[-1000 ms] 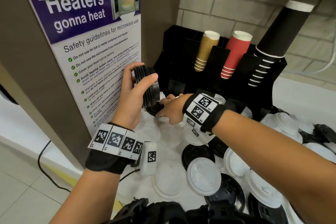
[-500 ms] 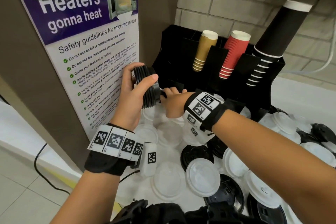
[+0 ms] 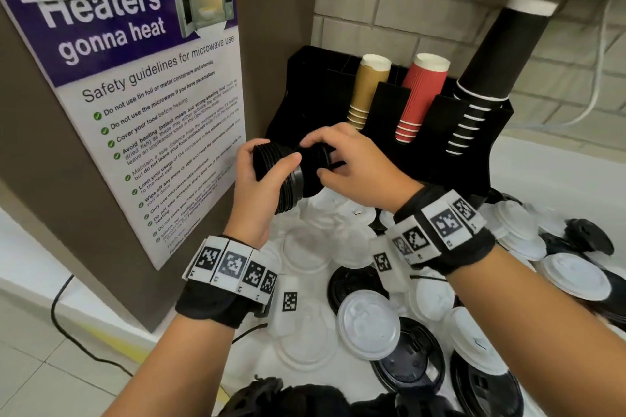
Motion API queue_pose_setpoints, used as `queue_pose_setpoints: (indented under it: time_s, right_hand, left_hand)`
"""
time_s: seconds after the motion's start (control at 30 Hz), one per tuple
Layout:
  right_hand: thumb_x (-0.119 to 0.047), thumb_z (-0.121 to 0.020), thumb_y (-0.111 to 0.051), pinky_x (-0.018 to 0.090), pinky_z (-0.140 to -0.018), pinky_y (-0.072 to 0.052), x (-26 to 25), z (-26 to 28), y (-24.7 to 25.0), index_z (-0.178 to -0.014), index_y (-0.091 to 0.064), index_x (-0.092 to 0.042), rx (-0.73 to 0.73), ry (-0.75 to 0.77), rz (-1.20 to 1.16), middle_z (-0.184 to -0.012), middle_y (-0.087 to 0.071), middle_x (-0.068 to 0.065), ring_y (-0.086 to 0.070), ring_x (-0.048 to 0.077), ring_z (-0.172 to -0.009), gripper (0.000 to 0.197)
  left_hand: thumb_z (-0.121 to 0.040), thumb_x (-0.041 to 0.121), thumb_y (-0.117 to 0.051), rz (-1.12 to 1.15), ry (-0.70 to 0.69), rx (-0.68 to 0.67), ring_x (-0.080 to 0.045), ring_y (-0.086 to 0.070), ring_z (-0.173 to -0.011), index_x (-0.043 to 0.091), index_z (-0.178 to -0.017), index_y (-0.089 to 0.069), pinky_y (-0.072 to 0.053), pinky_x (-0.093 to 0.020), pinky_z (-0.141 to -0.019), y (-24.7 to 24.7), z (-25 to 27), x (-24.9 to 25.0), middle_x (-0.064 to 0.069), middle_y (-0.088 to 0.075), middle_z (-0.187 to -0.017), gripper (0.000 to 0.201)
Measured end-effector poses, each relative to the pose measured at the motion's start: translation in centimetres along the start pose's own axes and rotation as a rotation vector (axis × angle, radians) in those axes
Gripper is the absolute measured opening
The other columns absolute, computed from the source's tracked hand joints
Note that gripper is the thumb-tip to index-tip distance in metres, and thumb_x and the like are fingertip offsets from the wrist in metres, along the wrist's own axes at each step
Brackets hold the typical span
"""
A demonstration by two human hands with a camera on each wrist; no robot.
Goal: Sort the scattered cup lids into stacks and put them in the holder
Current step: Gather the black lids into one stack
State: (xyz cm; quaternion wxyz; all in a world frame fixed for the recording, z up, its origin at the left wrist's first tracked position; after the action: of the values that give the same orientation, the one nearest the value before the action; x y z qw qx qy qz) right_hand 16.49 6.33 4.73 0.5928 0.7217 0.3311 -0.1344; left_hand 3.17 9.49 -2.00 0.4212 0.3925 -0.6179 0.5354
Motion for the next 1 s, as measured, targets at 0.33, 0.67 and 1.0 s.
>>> queue_pose_setpoints:
  time_s: [0.33,0.67,1.0]
  right_hand:
    - [-0.004,-0.088,-0.064,0.039,-0.101,-0.048,2.0,4.3,0.4,-0.146,-0.033,-0.017,-0.092,-0.123,-0.512,-0.14,-0.046,0.008,-0.05,0.018,-0.126,0.067]
    - [-0.003,-0.083,-0.069,0.03,-0.099,-0.048,3.0,7.1,3.2,-0.135,-0.045,-0.024,-0.072,-0.092,-0.543,-0.127,-0.056,-0.002,-0.055,0.012,-0.119,0.061]
    - [0.001,-0.079,-0.073,0.031,-0.094,-0.051,3.5,8.5,3.6,-0.132,-0.049,-0.019,0.029,-0.098,-0.574,-0.125,-0.056,0.001,-0.057,0.014,-0.117,0.062]
  left_hand:
    - [-0.077,0.032,-0.068,0.198,0.162,-0.216,-0.019,-0.07,-0.089,0.025,-0.115,-0.055,-0.056,-0.035,-0.059,-3.9,1.6,-0.8,-0.006,-0.065,-0.109,0.041]
    - [-0.079,0.039,-0.066,0.115,0.23,-0.453,-0.025,-0.069,-0.095,0.029,-0.113,-0.06,-0.059,-0.044,-0.069,-7.3,3.7,-1.5,-0.009,-0.067,-0.111,0.036]
    - [-0.074,0.044,-0.07,0.161,0.221,-0.419,-0.016,-0.069,-0.087,0.026,-0.119,-0.054,-0.058,-0.035,-0.064,-9.0,4.6,-2.1,-0.003,-0.064,-0.107,0.051]
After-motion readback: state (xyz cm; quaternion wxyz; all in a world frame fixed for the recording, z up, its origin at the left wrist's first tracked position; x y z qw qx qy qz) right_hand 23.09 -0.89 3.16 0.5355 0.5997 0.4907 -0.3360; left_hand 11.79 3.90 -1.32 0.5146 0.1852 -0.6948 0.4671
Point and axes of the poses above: each hand's wrist, its own z-axis away from the middle knuckle, its own y-axis out of the back of the hand, x = y × z, the point moved 7 cm from there along -z, towards the middle knuckle
